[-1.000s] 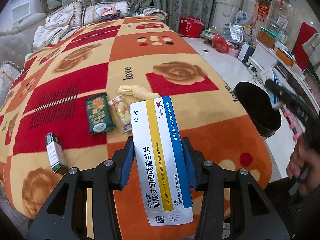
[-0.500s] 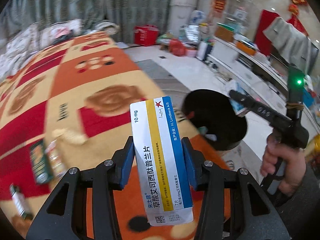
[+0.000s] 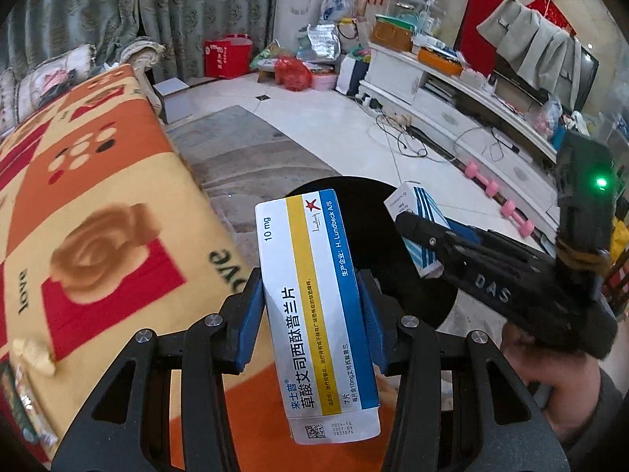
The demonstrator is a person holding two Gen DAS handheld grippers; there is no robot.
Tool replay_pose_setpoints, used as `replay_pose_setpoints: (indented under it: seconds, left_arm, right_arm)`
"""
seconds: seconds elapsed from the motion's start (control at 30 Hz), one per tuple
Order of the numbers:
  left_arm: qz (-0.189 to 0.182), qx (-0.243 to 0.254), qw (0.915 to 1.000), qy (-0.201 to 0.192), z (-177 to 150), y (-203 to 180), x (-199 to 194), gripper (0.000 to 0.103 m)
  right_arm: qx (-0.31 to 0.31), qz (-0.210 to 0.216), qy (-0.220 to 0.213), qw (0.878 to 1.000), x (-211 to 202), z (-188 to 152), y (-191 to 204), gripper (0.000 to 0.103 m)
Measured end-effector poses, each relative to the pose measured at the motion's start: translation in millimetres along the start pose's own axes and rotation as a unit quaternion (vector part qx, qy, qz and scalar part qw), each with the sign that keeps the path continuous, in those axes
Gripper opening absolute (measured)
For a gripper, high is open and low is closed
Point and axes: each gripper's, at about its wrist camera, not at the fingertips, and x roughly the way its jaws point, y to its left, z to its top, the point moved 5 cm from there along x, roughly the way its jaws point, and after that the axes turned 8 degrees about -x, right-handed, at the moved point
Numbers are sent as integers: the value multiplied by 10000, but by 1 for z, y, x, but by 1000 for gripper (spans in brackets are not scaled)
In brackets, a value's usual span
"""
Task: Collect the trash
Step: 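Carry both medicine boxes with both tools over the black bin, then open both tools to drop the medicine boxes into the bin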
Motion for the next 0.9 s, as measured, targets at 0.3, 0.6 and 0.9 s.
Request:
replay_pose_setpoints:
  seconds: [0.3,0.6,0.9]
  left_arm:
    - [28,-26,9997,247,0,1,35,47]
    - [30,-196,9995,229,1,9,32,53]
    - [378,-676,9970,-6,-18,56,-20,53]
  right_arm:
    - [128,-345,274,9989,11,-5,-13,38]
    - [203,-460,234,9985,9,-4,-18,43]
    - [-89,-520,59,9986,5,4,3,43]
